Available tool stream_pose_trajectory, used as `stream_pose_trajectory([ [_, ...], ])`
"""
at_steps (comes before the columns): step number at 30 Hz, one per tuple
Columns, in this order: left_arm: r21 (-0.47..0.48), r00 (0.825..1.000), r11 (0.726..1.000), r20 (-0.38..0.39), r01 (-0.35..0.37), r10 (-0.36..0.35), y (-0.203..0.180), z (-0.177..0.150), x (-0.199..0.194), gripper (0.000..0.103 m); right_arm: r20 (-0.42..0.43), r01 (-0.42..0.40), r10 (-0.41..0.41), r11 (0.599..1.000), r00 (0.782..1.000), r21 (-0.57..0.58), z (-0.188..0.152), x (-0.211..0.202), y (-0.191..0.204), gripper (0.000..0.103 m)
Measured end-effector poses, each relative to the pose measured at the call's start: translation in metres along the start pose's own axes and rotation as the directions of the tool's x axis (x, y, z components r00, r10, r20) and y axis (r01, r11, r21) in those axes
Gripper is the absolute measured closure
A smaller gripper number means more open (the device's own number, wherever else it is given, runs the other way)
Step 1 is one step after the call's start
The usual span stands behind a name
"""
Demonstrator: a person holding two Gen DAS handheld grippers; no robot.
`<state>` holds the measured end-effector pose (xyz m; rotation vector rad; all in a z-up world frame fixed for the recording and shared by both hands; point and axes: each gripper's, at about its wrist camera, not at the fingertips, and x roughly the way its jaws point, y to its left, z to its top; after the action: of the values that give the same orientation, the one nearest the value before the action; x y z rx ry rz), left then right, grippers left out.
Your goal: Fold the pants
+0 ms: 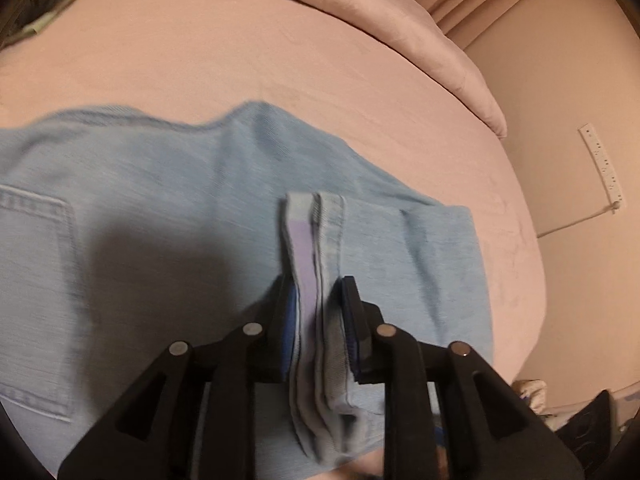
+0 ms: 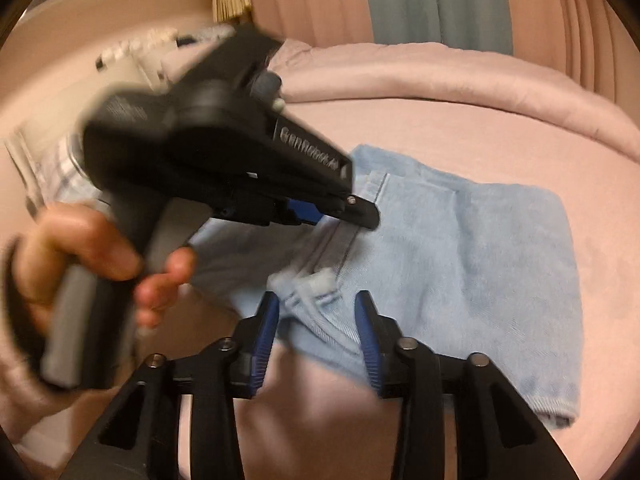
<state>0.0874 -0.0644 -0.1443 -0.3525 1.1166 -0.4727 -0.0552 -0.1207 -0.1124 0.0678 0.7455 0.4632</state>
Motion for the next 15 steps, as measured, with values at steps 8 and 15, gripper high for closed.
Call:
stream_pose_trajectory([
  [8,0.107,0.983,0.992,0.174,-0.07,0.051,-0.024,0.0,-0.054,0.082,0.192,0.105,-0.146,0.972,0.97,0.21,0.019,-0.075,-0.083,0.063],
  [15,0.344,0.992,0.938,0.109,0.028,-0.069,-0.096,-0.037,-0.032,0.063,0.093,0.193,-0.235,0.924,0.967,0.33,0.026,-0.059,-0.154,0.066],
])
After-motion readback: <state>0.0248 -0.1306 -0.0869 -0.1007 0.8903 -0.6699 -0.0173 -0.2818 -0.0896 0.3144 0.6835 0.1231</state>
